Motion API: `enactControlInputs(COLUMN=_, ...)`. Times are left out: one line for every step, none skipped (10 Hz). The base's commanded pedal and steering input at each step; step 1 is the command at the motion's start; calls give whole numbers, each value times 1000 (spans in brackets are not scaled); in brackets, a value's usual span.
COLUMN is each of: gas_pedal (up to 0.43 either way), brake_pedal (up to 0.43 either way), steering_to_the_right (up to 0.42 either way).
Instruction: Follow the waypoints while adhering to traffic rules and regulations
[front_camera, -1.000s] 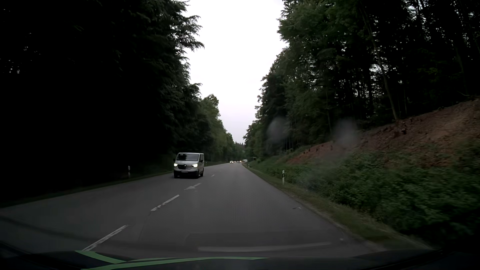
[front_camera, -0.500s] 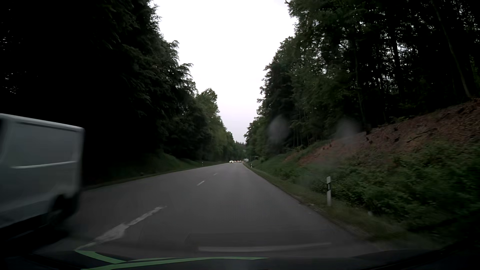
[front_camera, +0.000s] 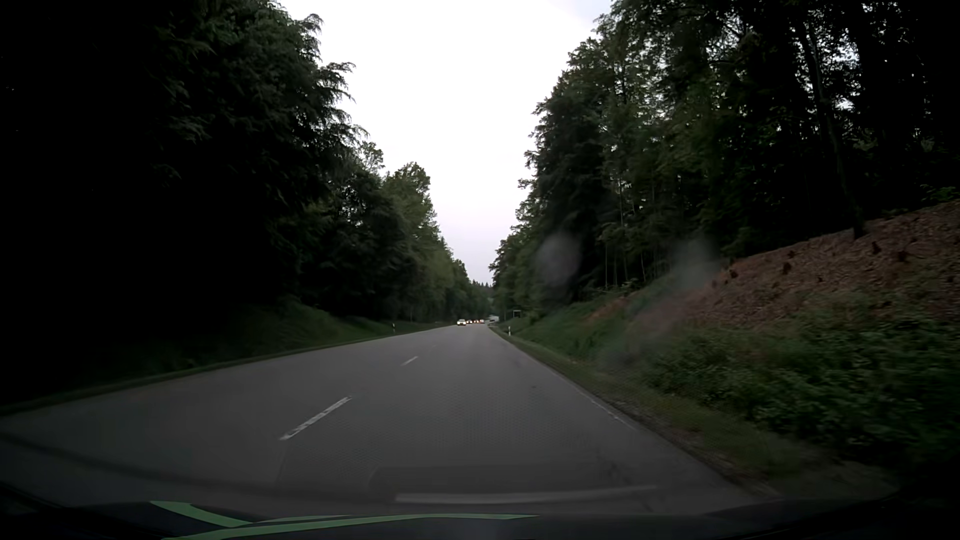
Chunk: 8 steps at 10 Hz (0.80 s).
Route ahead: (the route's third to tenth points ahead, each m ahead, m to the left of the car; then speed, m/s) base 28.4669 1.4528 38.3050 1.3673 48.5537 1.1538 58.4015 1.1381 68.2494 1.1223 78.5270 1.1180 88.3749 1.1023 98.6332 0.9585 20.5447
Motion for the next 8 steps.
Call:
enactControlInputs(gas_pedal=118, brake_pedal=0, steering_to_the_right=-1)
enactControlInputs(gas_pedal=118, brake_pedal=0, steering_to_the_right=-1)
enactControlInputs(gas_pedal=118, brake_pedal=0, steering_to_the_right=-1)
enactControlInputs(gas_pedal=118, brake_pedal=0, steering_to_the_right=-1)
enactControlInputs(gas_pedal=110, brake_pedal=0, steering_to_the_right=-1)
enactControlInputs(gas_pedal=110, brake_pedal=0, steering_to_the_right=-1)
enactControlInputs(gas_pedal=110, brake_pedal=0, steering_to_the_right=-1)
enactControlInputs(gas_pedal=110, brake_pedal=0, steering_to_the_right=-1)
